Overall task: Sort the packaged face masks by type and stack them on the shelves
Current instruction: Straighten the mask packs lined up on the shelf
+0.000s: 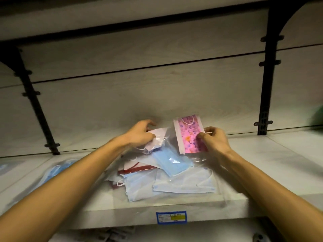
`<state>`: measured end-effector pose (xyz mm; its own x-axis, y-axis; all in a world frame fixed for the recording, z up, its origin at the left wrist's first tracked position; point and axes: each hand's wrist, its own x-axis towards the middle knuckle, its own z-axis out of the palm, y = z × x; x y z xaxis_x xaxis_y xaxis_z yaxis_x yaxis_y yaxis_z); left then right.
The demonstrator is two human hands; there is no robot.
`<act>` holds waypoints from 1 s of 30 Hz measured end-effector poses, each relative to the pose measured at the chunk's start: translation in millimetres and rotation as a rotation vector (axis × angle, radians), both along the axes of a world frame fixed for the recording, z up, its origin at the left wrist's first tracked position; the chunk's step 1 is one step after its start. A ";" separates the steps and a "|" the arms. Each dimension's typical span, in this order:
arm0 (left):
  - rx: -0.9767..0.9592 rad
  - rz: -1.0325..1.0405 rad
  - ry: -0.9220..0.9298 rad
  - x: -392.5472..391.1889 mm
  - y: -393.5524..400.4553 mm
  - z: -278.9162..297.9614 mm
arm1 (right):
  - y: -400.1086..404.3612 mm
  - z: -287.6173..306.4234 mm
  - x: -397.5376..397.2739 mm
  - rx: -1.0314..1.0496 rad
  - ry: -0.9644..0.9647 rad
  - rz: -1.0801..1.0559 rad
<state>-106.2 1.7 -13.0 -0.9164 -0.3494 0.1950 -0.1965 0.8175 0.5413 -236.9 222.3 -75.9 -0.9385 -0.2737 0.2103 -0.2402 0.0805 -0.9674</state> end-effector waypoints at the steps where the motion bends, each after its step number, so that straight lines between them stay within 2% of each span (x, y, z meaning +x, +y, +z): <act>1: 0.109 0.031 0.053 4.5 -2.2 -0.3 | -0.1 2.2 2.7 -0.046 0.002 0.021; 6: 0.549 0.161 0.333 31.2 -2.9 4.3 | -5.5 18.0 15.7 -0.234 -0.083 0.100; 11: 1.060 0.106 0.338 72.3 -16.3 7.3 | -18.6 35.6 33.7 -0.267 -0.022 0.169; 15: 1.302 -0.013 0.411 105.0 -28.2 1.9 | -38.3 49.8 66.8 -0.294 -0.004 0.236; 18: 1.425 -0.125 0.433 136.8 -38.3 -4.1 | -54.8 52.1 99.1 -0.270 0.021 0.285; 21: 1.466 -0.179 0.442 173.9 -52.9 -10.0 | -69.7 49.9 134.1 -0.234 0.058 0.295; 30: 1.447 -0.322 0.313 317.3 -78.7 -16.7 | -118.2 33.5 254.5 -0.177 0.038 0.329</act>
